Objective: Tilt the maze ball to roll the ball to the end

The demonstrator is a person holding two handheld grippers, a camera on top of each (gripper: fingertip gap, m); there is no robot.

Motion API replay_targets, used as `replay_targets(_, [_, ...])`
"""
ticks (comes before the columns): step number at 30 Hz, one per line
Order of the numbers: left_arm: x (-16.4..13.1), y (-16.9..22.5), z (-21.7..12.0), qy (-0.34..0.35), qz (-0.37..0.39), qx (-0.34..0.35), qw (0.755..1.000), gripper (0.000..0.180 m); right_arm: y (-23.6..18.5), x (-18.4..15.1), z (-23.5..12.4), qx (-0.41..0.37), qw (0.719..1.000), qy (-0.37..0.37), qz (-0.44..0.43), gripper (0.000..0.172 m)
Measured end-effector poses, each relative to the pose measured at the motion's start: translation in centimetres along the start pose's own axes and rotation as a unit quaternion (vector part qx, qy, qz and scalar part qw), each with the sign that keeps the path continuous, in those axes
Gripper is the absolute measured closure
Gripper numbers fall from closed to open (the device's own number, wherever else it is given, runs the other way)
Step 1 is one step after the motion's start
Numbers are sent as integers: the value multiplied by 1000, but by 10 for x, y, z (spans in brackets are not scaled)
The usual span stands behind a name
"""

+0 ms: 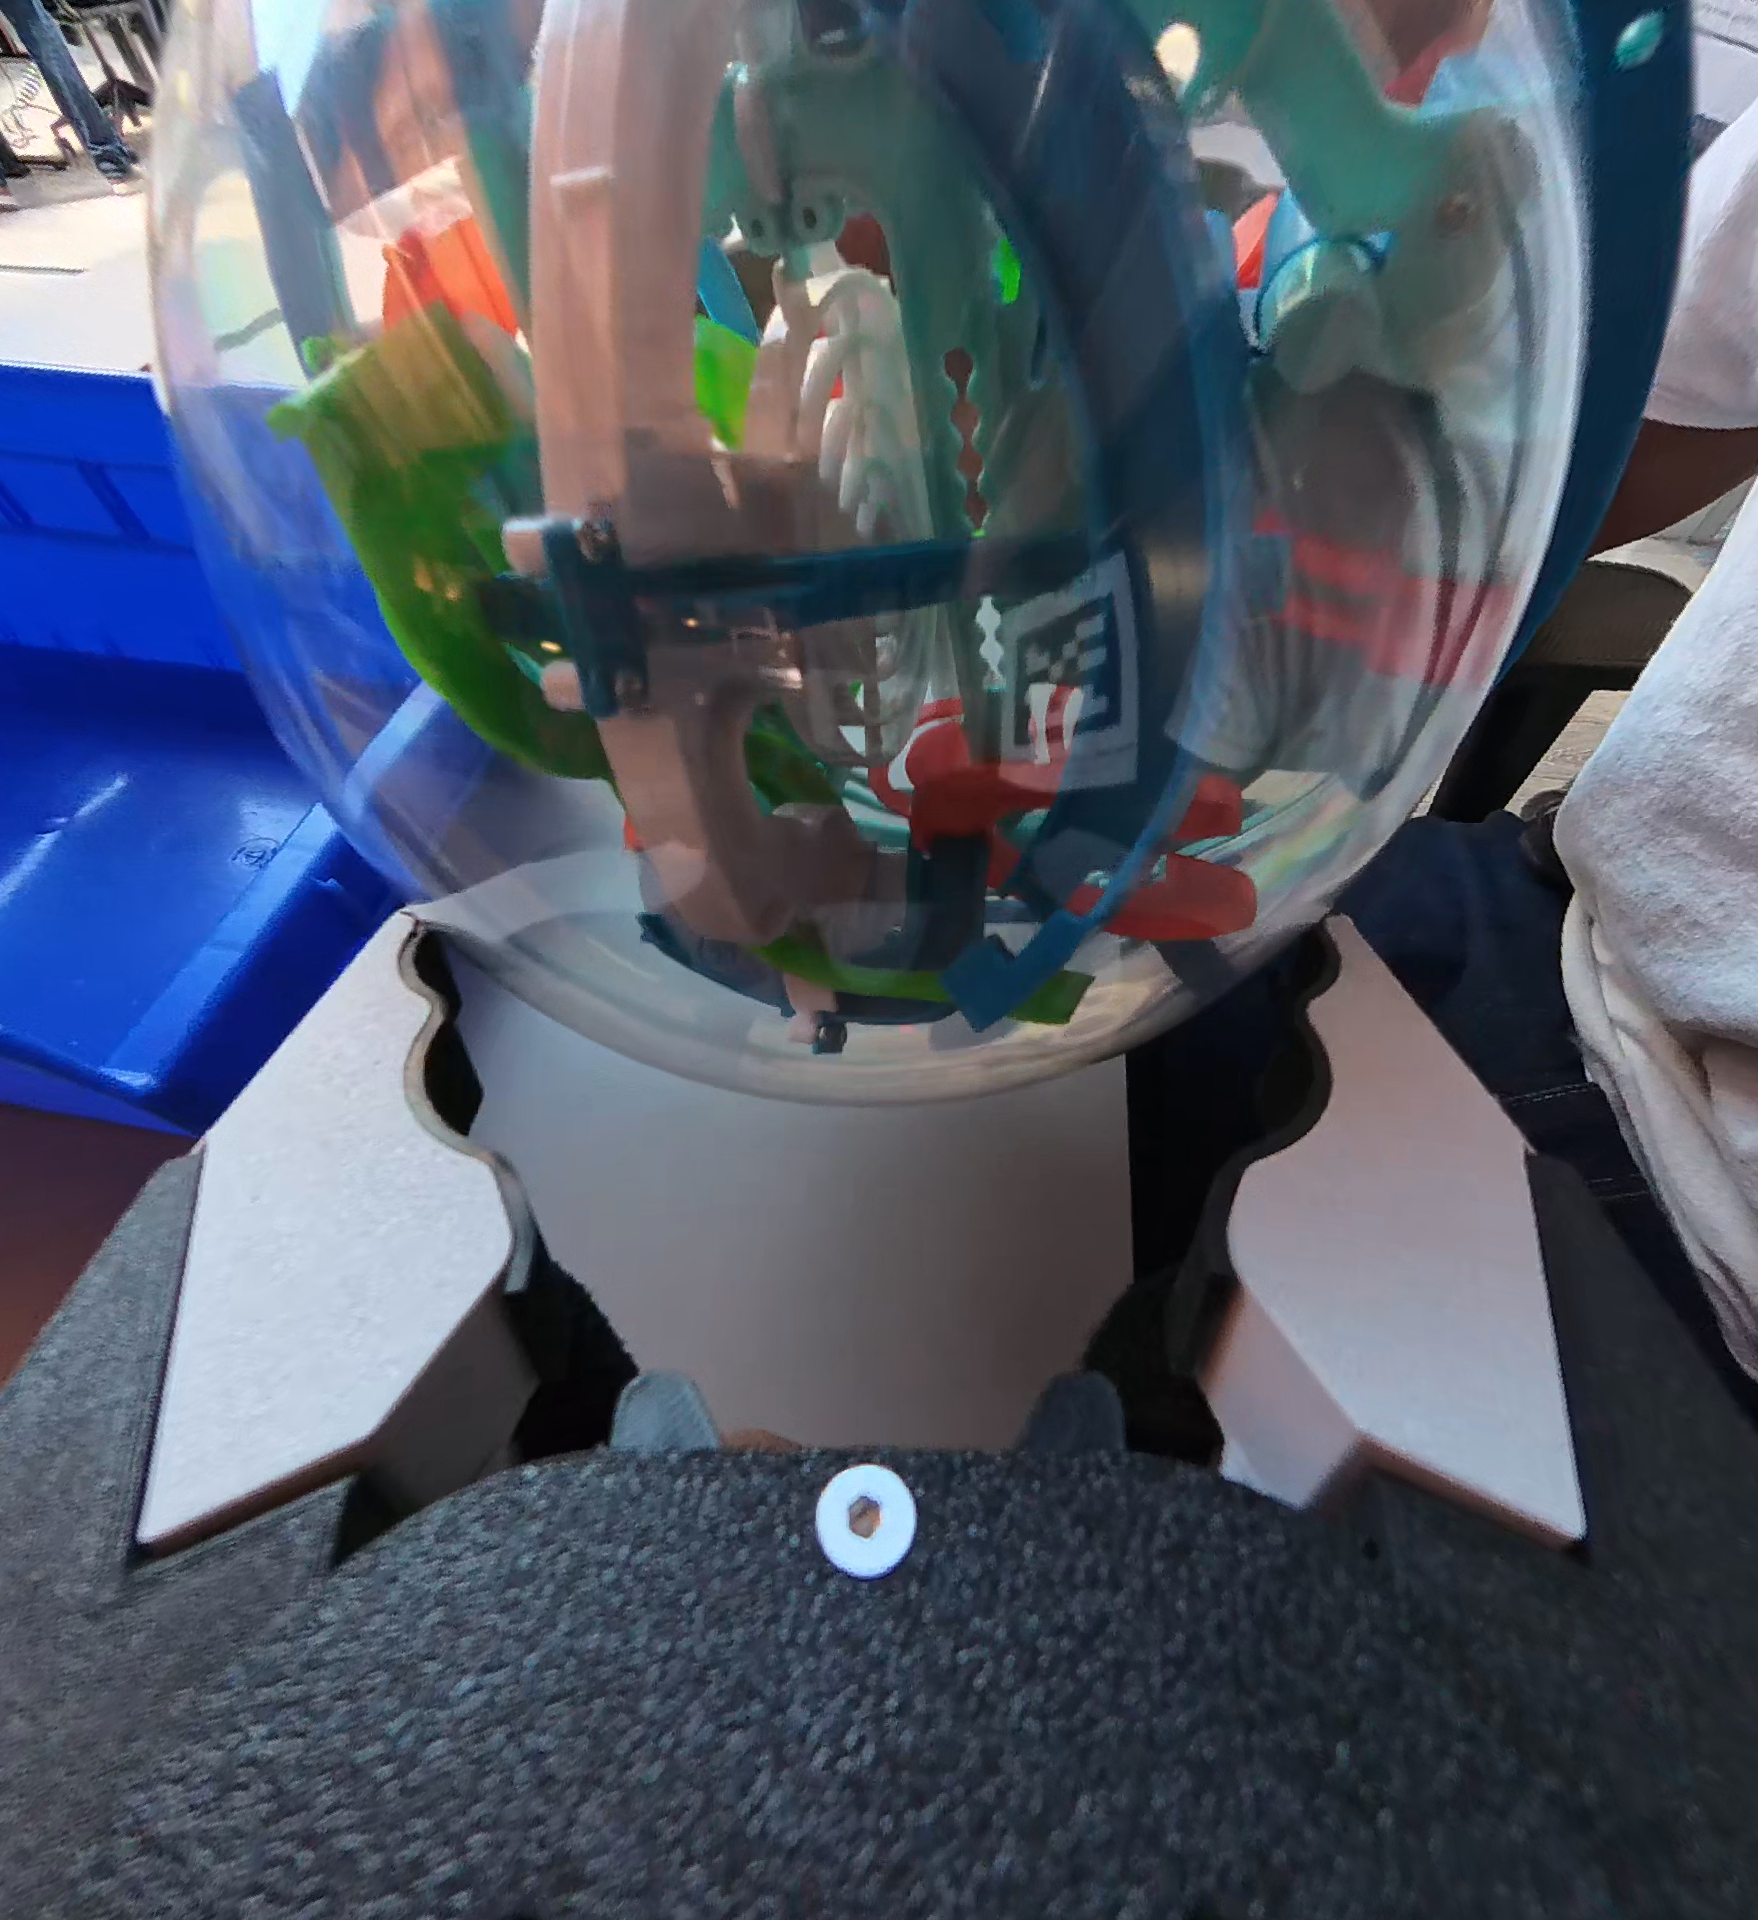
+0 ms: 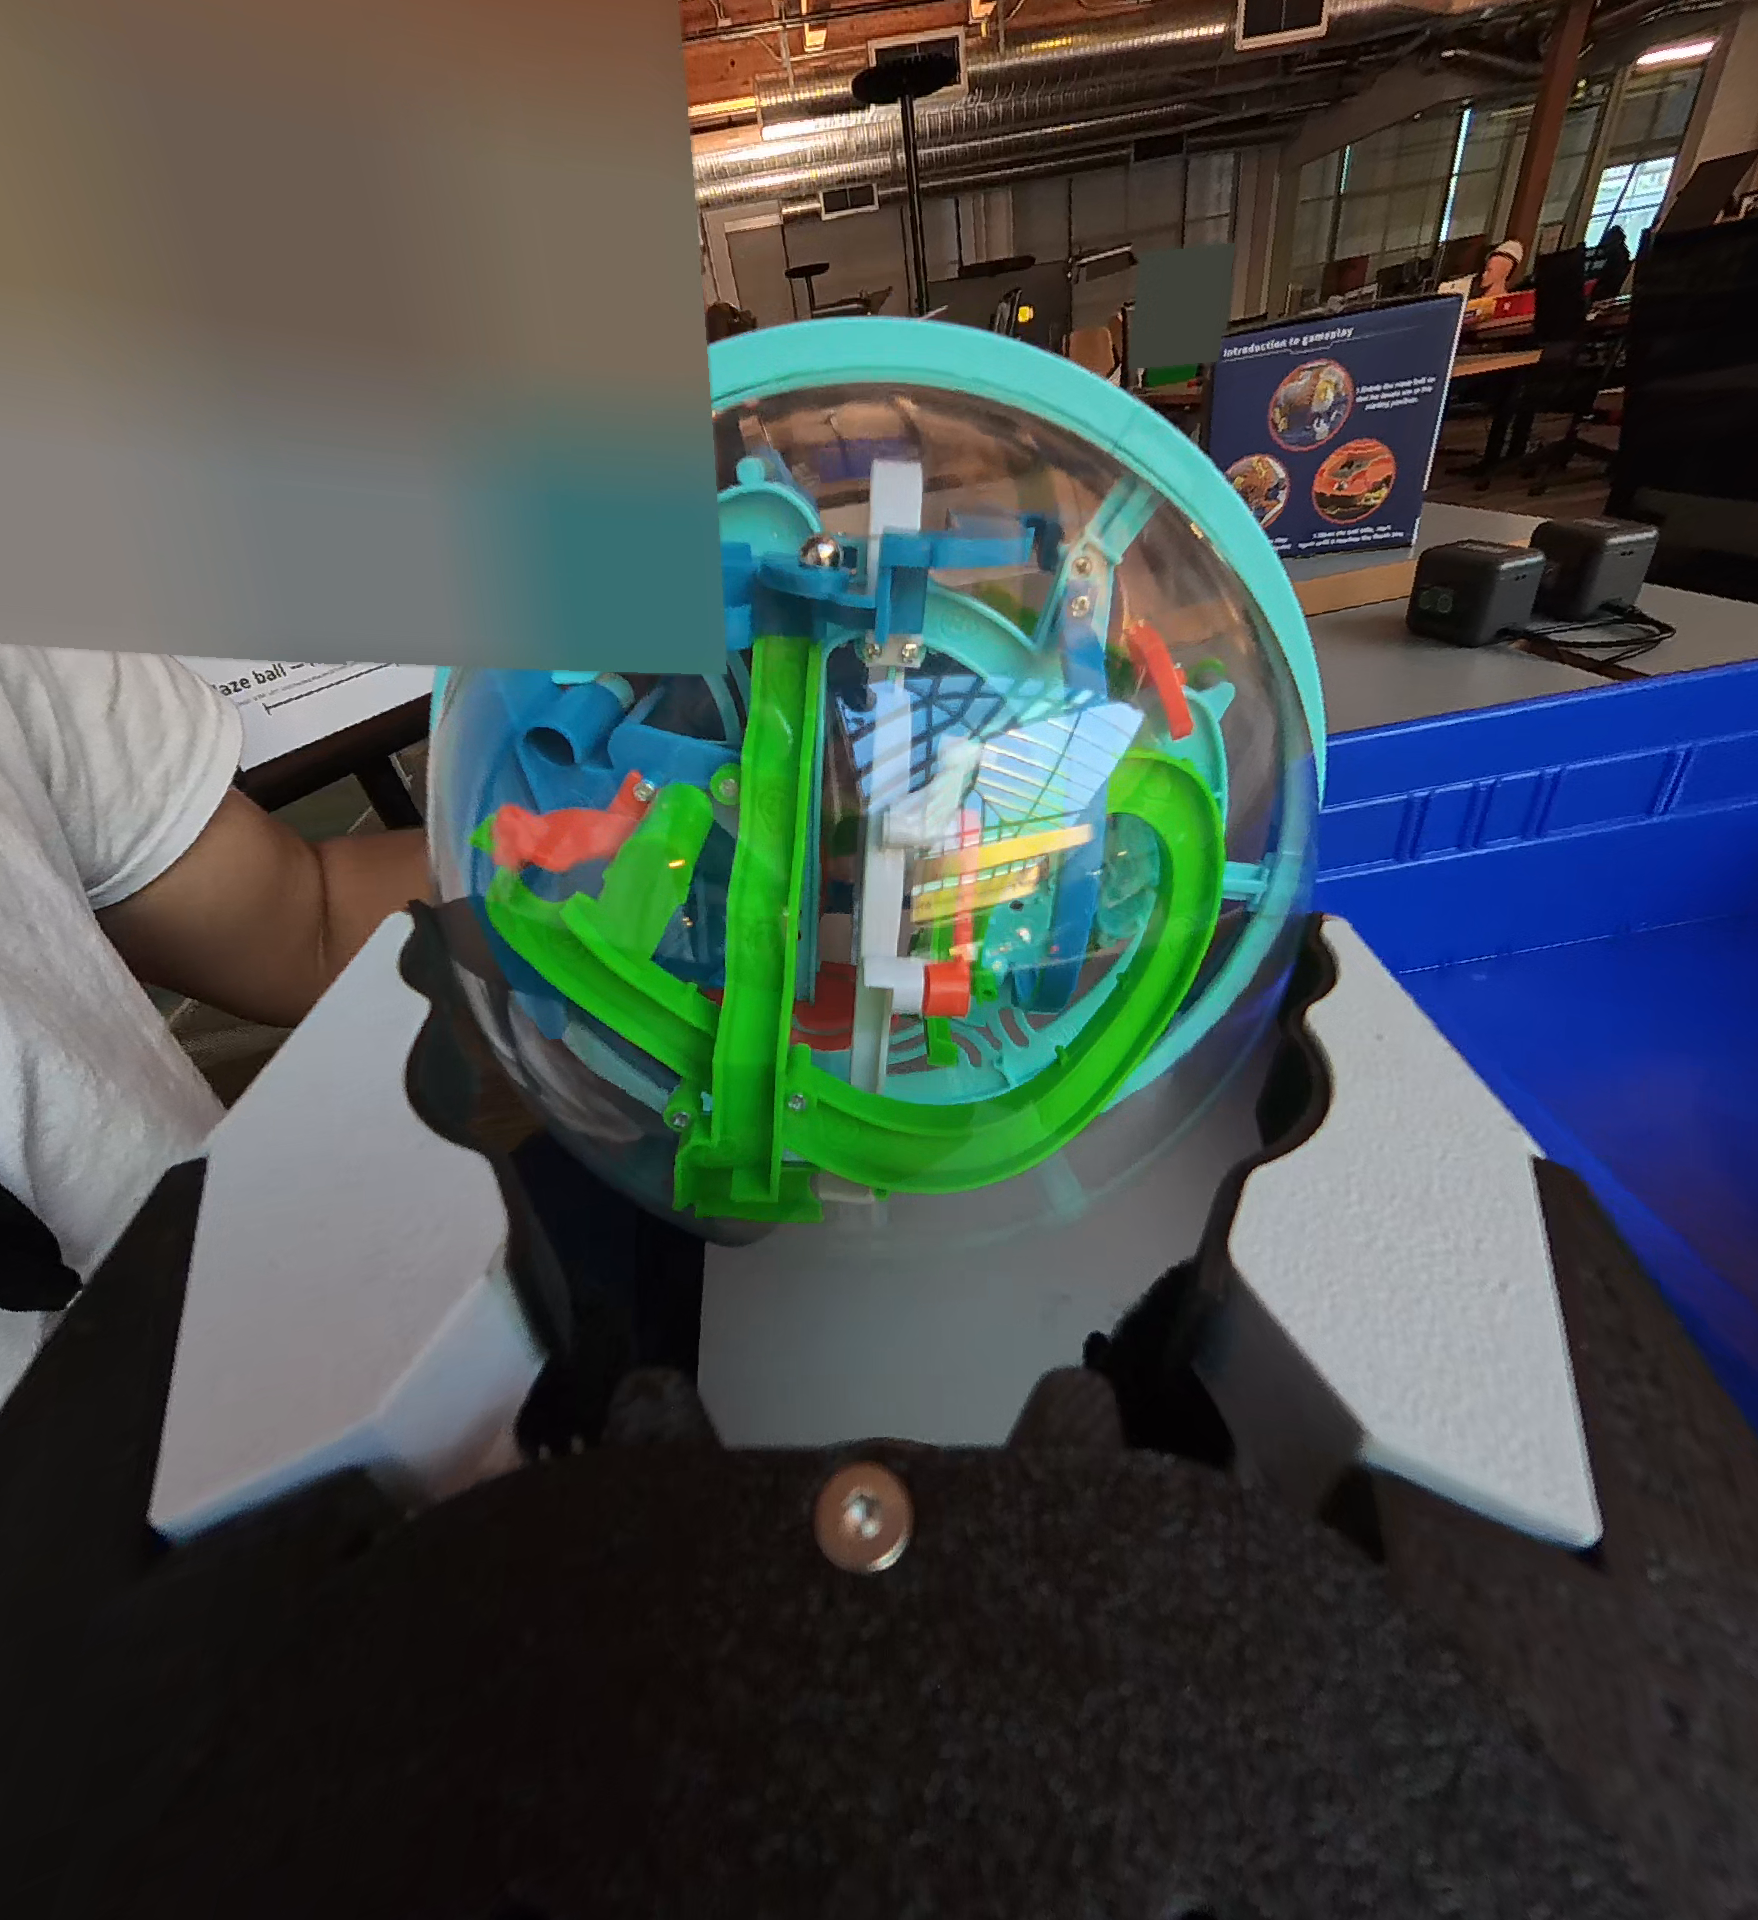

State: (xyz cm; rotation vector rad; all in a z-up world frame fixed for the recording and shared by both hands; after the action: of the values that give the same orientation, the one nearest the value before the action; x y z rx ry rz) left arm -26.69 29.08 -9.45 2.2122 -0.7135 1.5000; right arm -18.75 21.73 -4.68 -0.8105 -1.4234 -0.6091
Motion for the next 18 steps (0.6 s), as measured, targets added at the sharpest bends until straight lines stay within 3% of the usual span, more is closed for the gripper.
replay_targets(18, [-5,8,-1,-26,57,42,997,31,-15,4,0,-2,996,-51,-77,21])
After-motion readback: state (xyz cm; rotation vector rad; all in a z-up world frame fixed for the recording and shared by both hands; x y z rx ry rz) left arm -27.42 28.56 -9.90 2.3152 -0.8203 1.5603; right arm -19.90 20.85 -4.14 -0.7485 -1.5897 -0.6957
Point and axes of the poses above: each gripper's, where its closed fingertips meet, z out along the fingers, x out of its top, y = z × x across the jaws, the point moved 3 cm from there along -z, back along the fingers, and after that the axes turned 1 degree about -z, right-handed, at the moved point
